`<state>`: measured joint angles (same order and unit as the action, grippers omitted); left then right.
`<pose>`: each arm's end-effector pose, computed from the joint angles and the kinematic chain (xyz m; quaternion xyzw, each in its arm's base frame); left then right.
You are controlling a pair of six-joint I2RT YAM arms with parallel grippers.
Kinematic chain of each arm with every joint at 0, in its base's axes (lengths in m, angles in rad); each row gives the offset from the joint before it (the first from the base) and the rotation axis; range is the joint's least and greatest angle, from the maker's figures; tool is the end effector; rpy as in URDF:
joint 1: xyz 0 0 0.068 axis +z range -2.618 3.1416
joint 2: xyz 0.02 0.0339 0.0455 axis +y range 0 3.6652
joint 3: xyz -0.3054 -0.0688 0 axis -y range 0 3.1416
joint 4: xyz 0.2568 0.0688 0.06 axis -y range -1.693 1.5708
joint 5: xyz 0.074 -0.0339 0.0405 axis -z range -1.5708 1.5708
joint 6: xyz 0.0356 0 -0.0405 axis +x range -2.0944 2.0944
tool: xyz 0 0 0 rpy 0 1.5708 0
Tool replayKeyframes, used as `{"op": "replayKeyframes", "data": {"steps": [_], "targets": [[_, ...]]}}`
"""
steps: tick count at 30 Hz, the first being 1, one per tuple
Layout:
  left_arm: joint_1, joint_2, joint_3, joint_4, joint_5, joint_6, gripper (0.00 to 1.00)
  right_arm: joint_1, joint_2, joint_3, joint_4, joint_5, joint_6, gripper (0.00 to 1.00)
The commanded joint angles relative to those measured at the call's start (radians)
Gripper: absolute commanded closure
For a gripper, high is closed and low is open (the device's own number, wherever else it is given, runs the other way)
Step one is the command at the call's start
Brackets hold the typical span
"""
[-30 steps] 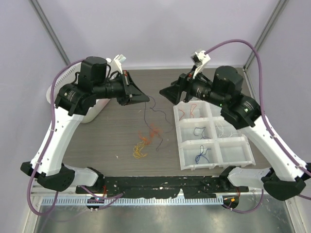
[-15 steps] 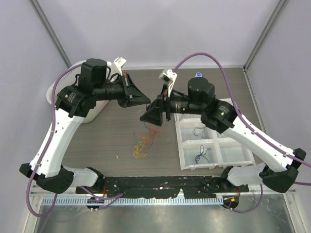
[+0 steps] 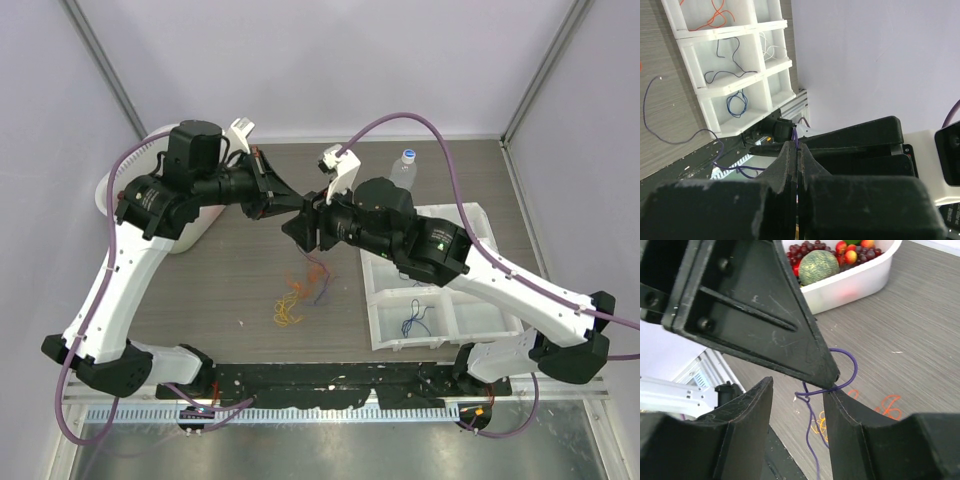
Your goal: Untangle the cables
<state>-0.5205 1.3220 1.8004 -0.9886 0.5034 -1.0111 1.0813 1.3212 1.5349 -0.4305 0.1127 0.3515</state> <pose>0.1970 -0.1327 0.5296 -0.0807 0.8411 -0.4944 0.2042 0.1397 0.2537 0.4990 -0.2448 0.7396 0.3776 0.5005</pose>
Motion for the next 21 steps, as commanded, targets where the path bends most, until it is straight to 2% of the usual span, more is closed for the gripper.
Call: {"op": "replayKeyframes", "data": {"steps": [1, 4, 8, 10, 11, 13, 16, 18, 19, 21], "targets": [[0.002, -0.012, 0.014, 0.004, 0.004, -0.02, 1.0, 0.009, 0.006, 0.06, -0.004, 0.151, 0.006, 0.5], [0.004, -0.014, 0.011, 0.01, 0.011, -0.02, 1.0, 0.009, 0.007, 0.057, 0.002, 0.151, 0.014, 0.51], [0.002, -0.009, 0.02, 0.011, 0.018, -0.02, 1.0, 0.009, 0.015, 0.056, 0.007, 0.133, 0.03, 0.6], [0.002, -0.007, 0.025, 0.016, 0.024, -0.021, 1.0, 0.008, 0.007, 0.042, 0.028, 0.116, 0.038, 0.75], [0.002, -0.004, 0.027, 0.022, 0.03, -0.021, 1.0, 0.008, 0.0, 0.022, 0.051, 0.114, 0.049, 0.88], [0.002, -0.009, 0.028, 0.036, 0.027, -0.021, 1.0, 0.009, -0.019, -0.011, 0.09, 0.11, 0.061, 0.99], [0.002, -0.027, 0.025, 0.057, 0.005, -0.015, 0.98, 0.009, -0.068, -0.071, 0.145, 0.129, 0.073, 0.99], [0.004, -0.04, 0.028, 0.062, -0.025, -0.009, 0.74, 0.009, -0.103, -0.107, 0.163, 0.178, 0.08, 0.99], [0.004, -0.047, 0.028, 0.067, -0.035, -0.004, 0.67, 0.008, -0.114, -0.114, 0.165, 0.198, 0.08, 0.99], [0.004, -0.066, 0.027, 0.09, -0.054, 0.006, 0.62, 0.008, -0.152, -0.133, 0.167, 0.258, 0.072, 0.99]]}}
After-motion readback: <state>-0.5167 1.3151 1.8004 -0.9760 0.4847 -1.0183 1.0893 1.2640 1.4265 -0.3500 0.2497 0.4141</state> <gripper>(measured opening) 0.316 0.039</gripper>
